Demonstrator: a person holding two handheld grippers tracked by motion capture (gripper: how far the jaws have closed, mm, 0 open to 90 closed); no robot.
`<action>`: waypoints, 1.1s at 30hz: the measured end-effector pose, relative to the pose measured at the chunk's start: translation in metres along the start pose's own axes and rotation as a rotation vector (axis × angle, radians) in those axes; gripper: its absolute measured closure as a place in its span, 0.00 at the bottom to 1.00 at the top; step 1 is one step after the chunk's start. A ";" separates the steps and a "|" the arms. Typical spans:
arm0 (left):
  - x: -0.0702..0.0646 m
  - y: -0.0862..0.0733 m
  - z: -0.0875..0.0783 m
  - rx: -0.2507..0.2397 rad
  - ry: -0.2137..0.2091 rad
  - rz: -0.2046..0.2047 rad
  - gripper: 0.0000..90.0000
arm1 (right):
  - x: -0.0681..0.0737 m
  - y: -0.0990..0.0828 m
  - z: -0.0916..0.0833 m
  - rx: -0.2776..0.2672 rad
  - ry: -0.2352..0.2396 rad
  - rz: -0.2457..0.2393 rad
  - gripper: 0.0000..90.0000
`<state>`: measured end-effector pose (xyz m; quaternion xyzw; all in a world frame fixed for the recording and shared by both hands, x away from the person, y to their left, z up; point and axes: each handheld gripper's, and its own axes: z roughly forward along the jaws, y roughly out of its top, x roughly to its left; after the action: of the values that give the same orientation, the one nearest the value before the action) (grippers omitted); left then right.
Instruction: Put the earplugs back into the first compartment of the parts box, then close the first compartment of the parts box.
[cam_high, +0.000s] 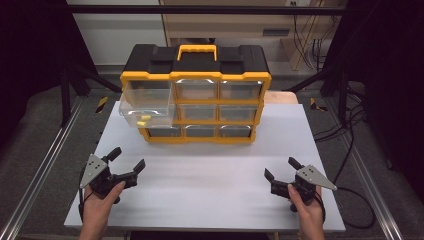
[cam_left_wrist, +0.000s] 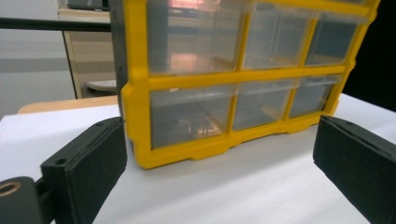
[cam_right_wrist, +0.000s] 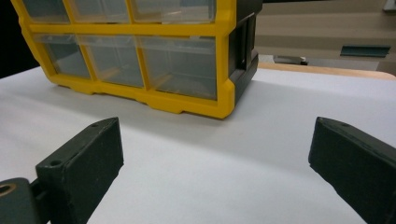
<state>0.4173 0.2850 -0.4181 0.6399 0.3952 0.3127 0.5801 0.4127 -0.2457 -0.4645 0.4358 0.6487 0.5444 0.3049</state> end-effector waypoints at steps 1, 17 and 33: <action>-0.002 0.006 -0.001 -0.003 0.001 -0.004 0.03 | 0.000 -0.001 0.001 0.002 0.003 -0.004 0.04; -0.033 0.060 -0.004 -0.003 -0.035 0.030 0.05 | 0.017 -0.002 0.007 0.034 -0.005 -0.088 0.04; -0.051 0.086 -0.009 -0.022 -0.036 -0.007 0.29 | 0.017 -0.002 0.005 0.030 -0.007 -0.086 0.04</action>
<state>0.3972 0.2438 -0.3289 0.6376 0.3833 0.3035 0.5953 0.4088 -0.2280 -0.4664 0.4139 0.6737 0.5195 0.3239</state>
